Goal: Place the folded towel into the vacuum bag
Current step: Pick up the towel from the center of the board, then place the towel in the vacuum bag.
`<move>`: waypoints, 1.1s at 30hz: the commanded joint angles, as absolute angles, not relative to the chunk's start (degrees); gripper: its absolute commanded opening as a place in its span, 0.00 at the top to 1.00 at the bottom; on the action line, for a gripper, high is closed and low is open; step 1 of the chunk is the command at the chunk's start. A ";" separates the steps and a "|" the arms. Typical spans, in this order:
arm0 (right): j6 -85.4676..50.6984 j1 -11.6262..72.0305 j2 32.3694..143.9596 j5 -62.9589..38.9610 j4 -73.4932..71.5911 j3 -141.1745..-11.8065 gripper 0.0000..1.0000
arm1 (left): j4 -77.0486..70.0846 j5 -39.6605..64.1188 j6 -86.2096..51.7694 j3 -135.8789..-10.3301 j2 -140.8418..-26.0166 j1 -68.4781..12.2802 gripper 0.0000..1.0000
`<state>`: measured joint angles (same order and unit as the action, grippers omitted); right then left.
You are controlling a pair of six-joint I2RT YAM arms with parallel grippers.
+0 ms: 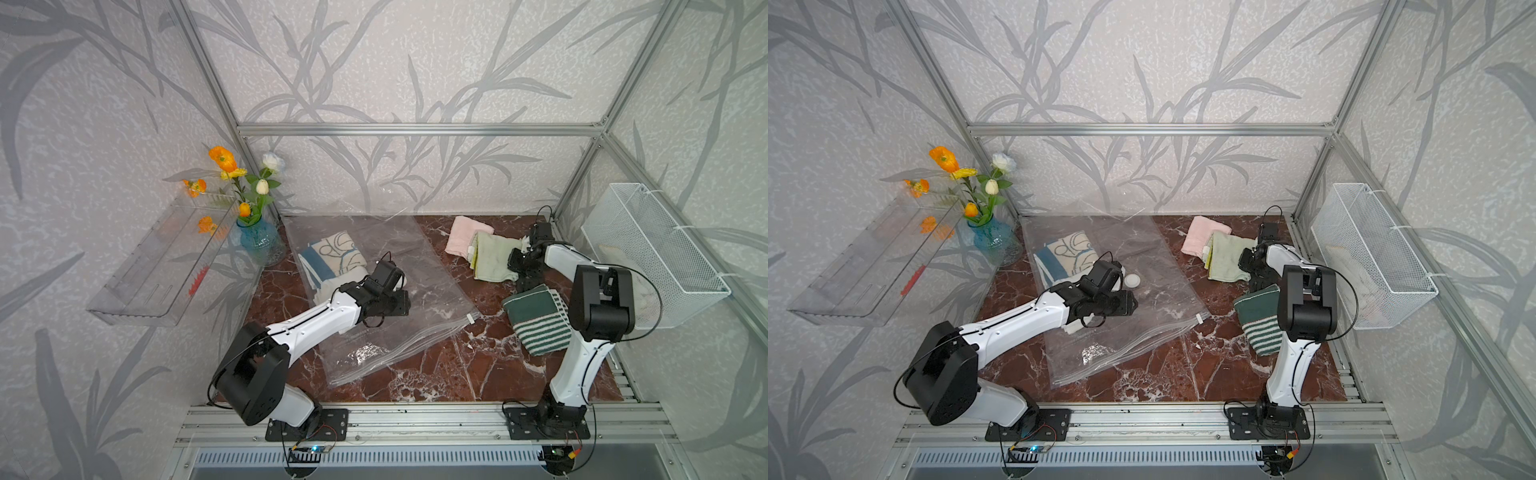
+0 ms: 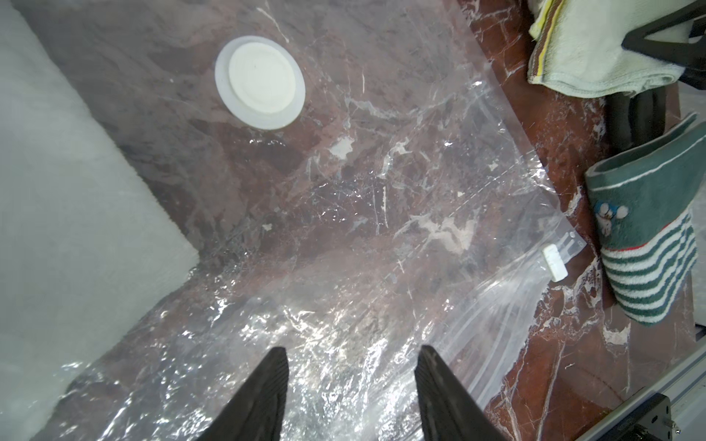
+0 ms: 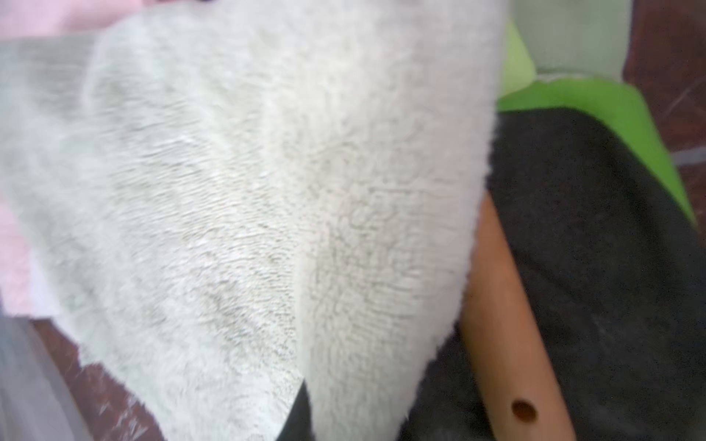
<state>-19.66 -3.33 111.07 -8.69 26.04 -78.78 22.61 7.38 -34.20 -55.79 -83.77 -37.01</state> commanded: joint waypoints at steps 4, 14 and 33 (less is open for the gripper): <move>-13.70 7.51 101.64 -1.21 37.31 -89.76 0.90 | 23.64 5.72 -34.15 -56.96 -80.11 -37.04 0.45; -9.36 28.41 103.43 -9.78 51.43 -112.94 0.95 | 25.54 -2.36 -38.29 -54.78 -71.80 -33.86 0.45; -26.69 27.22 91.96 -31.47 19.08 -54.46 0.39 | 22.88 6.89 -38.23 -55.63 -77.12 -34.77 0.45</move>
<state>-28.80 27.81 94.52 -28.45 22.13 -53.49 25.15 2.22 -38.17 -53.93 -74.48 -31.77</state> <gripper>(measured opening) 0.588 0.552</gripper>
